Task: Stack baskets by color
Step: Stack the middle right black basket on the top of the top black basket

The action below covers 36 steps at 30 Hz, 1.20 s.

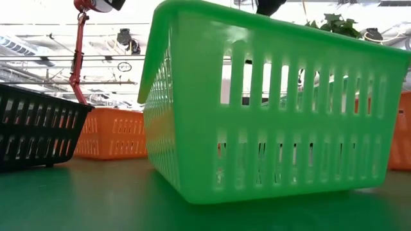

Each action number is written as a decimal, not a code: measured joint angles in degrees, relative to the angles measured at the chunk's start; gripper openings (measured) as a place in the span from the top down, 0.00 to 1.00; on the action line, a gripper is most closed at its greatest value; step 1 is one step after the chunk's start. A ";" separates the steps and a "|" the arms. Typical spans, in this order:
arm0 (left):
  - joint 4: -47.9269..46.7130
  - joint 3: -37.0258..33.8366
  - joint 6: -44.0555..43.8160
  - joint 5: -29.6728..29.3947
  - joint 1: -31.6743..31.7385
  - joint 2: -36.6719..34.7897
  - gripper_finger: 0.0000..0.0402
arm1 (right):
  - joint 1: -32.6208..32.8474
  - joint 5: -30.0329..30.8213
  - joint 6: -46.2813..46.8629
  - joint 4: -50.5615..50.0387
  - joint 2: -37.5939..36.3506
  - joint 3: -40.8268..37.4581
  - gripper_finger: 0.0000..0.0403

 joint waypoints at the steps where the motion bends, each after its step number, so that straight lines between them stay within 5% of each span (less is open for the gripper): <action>1: 0.31 0.00 0.01 0.00 0.00 0.01 0.91 | -1.11 -0.08 -0.87 -0.15 0.21 -0.02 0.98; 23: 0.72 -0.02 1.15 -0.01 0.00 -0.01 0.91 | -12.93 -0.15 -18.15 -0.09 15.24 -0.04 0.98; 36: 0.39 -0.02 1.41 0.00 -0.01 0.01 0.91 | -15.46 -3.11 -17.89 2.42 18.38 -2.22 0.98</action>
